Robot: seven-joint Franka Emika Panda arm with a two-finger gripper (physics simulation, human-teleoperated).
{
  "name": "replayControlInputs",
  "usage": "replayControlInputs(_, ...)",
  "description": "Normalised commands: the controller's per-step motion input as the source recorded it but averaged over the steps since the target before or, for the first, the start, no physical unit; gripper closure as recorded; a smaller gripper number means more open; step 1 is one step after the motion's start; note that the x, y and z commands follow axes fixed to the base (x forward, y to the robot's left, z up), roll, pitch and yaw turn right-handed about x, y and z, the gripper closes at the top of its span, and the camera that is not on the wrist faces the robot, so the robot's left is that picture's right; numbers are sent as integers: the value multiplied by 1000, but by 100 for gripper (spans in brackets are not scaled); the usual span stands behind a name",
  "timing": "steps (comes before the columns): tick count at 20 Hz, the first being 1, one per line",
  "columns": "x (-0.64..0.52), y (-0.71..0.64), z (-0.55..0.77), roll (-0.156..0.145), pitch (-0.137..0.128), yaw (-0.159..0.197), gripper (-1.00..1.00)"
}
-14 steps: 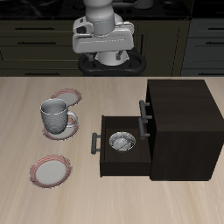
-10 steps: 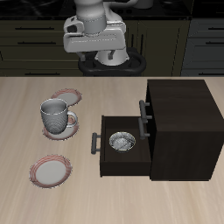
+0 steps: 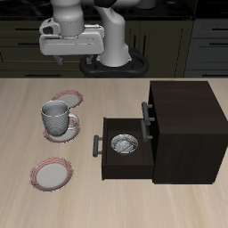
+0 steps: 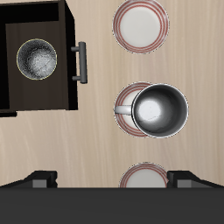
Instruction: Place the porcelain mug that is on the plate onto the nearest plate relative to the robot
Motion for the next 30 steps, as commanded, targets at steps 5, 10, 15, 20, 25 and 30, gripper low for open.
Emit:
replayControlInputs(5,136,-532,-121,-79,-21,27,-100)
replayControlInputs(10,74,-409,-19,-23,-8,-18,-100)
replayControlInputs(15,95,-235,-46,97,36,-5,-100)
replayControlInputs(20,37,-322,10,-2,-30,-3,-100)
replayControlInputs(25,58,-339,-24,-33,-28,9,-100)
replayControlInputs(30,114,-367,-80,-57,-19,-22,-100)
